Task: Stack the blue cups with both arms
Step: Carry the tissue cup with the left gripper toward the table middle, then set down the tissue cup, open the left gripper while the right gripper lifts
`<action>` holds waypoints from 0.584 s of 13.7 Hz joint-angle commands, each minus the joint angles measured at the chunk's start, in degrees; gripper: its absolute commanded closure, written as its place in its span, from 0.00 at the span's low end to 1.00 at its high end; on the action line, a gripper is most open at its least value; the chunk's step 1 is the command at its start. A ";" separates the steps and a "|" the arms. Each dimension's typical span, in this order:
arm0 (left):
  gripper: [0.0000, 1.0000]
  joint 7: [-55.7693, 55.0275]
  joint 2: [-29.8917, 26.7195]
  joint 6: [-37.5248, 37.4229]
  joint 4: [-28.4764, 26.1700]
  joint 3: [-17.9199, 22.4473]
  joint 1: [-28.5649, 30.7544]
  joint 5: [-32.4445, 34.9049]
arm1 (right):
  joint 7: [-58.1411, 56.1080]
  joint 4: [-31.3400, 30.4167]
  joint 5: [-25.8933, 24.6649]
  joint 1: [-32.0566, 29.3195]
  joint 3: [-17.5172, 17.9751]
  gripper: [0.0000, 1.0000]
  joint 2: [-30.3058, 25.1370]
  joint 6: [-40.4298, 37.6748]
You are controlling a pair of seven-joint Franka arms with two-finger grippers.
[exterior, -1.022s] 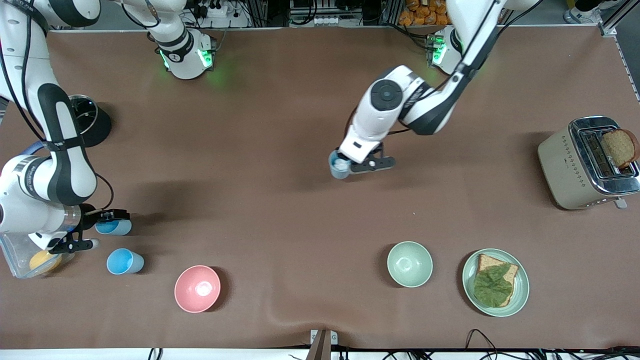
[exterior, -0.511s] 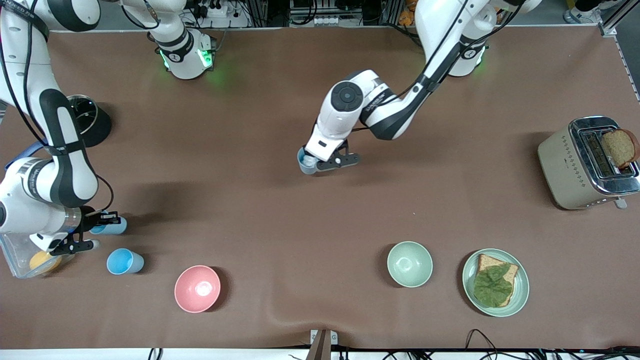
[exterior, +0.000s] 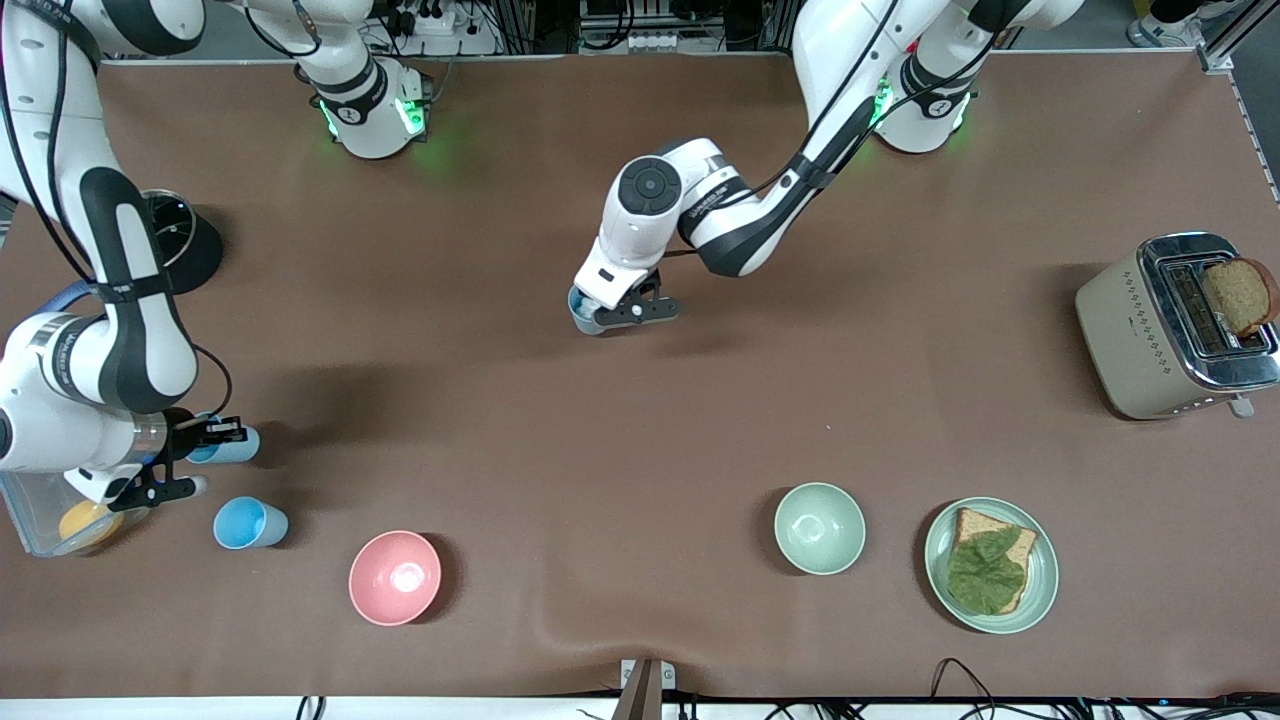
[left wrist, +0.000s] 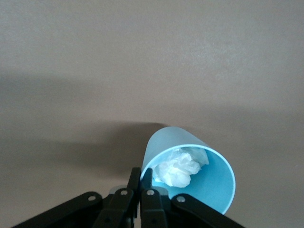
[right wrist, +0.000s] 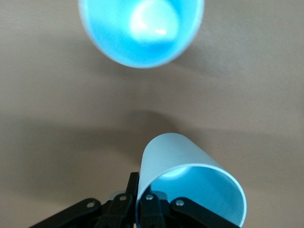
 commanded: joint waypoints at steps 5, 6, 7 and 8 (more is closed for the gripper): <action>0.00 -2.06 -1.06 -4.57 2.68 0.86 -0.92 3.35 | 11.86 -9.17 -1.18 8.28 -0.07 1.00 -11.56 -3.24; 0.00 -2.06 -2.90 -7.03 3.38 0.95 -0.40 3.43 | 14.32 -10.14 -1.18 9.68 -0.07 1.00 -12.62 -3.25; 0.00 -2.06 -5.27 -9.58 3.48 0.95 -0.04 3.43 | 17.13 -10.33 -1.09 11.00 0.02 1.00 -13.32 -3.59; 0.00 -1.71 -8.95 -11.60 3.48 0.95 1.35 3.43 | 20.03 -10.42 -1.00 12.41 0.10 1.00 -14.11 -4.47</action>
